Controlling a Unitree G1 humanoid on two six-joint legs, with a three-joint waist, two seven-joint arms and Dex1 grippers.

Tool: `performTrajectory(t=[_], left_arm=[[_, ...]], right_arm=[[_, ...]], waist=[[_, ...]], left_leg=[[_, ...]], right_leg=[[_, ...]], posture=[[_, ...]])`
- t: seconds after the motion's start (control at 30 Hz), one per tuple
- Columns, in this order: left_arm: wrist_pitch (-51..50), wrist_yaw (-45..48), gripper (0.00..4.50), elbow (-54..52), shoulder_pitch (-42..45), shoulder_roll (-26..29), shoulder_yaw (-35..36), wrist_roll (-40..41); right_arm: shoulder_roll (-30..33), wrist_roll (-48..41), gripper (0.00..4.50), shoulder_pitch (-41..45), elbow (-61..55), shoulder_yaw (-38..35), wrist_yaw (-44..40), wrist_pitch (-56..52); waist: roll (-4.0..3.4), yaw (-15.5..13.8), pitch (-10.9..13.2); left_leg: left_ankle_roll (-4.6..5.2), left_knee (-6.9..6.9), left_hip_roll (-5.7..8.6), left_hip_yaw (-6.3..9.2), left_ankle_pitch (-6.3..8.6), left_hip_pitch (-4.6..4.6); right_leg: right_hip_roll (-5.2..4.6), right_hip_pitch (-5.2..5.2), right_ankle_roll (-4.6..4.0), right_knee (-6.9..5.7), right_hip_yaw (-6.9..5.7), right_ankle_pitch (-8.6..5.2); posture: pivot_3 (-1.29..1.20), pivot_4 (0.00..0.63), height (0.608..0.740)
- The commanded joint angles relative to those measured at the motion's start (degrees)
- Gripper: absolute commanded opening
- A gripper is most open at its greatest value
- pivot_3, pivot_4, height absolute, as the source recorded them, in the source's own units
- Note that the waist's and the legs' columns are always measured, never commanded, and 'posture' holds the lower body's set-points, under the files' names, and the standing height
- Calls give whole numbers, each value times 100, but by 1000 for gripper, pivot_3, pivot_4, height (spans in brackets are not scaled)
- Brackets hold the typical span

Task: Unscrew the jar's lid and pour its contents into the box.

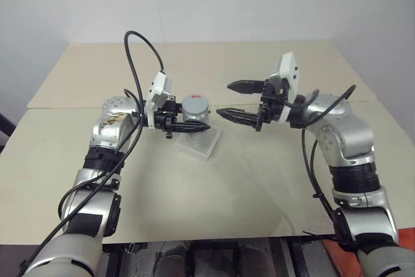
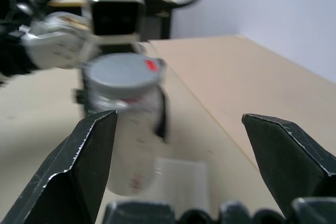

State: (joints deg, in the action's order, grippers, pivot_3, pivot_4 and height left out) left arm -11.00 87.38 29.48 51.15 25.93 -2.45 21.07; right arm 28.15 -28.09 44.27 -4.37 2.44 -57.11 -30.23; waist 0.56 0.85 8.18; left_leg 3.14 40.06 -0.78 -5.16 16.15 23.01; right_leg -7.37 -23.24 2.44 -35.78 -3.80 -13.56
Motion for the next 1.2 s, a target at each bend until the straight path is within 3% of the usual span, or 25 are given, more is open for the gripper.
performTrajectory(t=[0.03, 0.63, 1.2], left_arm=[[53, 48, 2004, -130, 112, 1, 36, 78], [46, 25, 2004, -203, 37, -38, 45, 86], [16, 13, 2004, -279, 0, 5, 49, 103]], right_arm=[[-119, -206, 4427, 84, -488, 4, 73, -82], [-922, 473, 4427, 699, 51, 641, 609, 45], [-770, 610, 4427, 653, 437, 508, 539, 158]], waist=[[0, -2, 0], [0, 4, 0], [0, 17, 0]], left_leg=[[0, 0, 0, 0, 0, 0], [0, 0, 2, 2, 0, 0], [0, 0, 2, 1, 0, 0]], right_leg=[[0, 0, 0, 0, 0, 0], [0, 0, 0, -2, -1, 0], [0, -1, 0, -2, -1, 0]], posture=[[0, 150, 740], [0, 150, 740], [0, 150, 740]])
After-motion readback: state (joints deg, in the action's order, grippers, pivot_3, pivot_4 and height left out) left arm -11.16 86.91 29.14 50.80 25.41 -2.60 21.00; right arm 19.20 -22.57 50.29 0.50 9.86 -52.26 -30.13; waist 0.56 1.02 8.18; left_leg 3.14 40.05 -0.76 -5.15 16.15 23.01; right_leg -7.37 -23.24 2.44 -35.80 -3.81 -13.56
